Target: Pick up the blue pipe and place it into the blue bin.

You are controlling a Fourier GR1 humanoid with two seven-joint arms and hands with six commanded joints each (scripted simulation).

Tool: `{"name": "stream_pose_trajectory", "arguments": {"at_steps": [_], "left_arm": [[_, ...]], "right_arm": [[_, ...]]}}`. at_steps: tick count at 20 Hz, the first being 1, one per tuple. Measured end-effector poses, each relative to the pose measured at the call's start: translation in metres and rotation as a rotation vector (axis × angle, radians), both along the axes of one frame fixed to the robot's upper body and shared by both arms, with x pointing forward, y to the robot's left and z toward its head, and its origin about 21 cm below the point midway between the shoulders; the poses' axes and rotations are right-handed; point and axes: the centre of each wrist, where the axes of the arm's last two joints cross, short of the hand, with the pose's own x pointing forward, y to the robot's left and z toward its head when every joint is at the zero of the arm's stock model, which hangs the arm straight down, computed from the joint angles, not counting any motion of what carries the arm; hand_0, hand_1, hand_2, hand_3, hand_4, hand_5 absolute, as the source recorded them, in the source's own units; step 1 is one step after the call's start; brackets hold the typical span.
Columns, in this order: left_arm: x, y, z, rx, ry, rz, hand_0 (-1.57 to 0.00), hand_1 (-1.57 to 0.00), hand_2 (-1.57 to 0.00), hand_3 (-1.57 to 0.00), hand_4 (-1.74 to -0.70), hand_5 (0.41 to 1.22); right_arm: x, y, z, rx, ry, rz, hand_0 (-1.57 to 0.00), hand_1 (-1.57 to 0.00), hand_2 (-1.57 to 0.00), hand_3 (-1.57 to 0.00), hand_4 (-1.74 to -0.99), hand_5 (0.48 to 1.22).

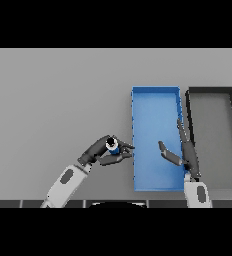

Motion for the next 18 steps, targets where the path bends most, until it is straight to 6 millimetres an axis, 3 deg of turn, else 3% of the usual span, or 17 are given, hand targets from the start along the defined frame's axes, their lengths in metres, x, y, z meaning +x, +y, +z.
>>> {"name": "stream_pose_trajectory", "arguments": {"at_steps": [2,5,7,12,13,18], "left_arm": [[0.003,0.003,-0.003,0.015,0.013,-0.001,-1.57,-1.57,-1.57,-1.57,-1.47,1.220],[0.002,0.001,-0.007,0.011,0.003,-0.007,-1.57,-1.57,-1.57,-1.57,-1.47,1.220],[0.003,0.002,-0.004,0.004,-0.005,-0.011,-1.57,-1.57,-1.57,-1.57,-1.47,1.220],[0.001,-0.004,-0.005,0.009,0.003,-0.035,-1.57,-1.57,-1.57,-1.57,-1.47,1.221],[0.002,-0.004,-0.003,0.008,0.002,-0.030,-1.57,-1.57,-1.57,-1.57,-1.47,1.221],[0.000,-0.003,-0.002,0.010,0.005,-0.034,-1.57,-1.57,-1.57,-1.57,-1.47,1.221]], "right_arm": [[-0.015,0.005,-0.002,-0.005,-0.023,-0.042,0.00,0.00,0.00,0.00,-1.138,0.643],[-0.044,0.014,-0.002,-0.018,-0.038,-0.143,0.00,0.00,0.00,0.00,-1.191,0.642],[-0.053,0.018,0.001,-0.018,-0.035,-0.186,0.00,0.00,-0.02,0.00,-1.187,0.642],[-0.053,0.017,0.040,0.203,-0.106,0.071,0.00,-0.03,-0.12,0.00,-1.215,0.607],[-0.049,0.016,0.056,0.217,-0.108,0.139,0.00,-0.02,-0.12,0.00,-1.224,0.600],[-0.022,0.023,0.093,0.160,0.040,0.364,0.00,-0.01,-0.10,0.00,-1.261,0.560]]}}
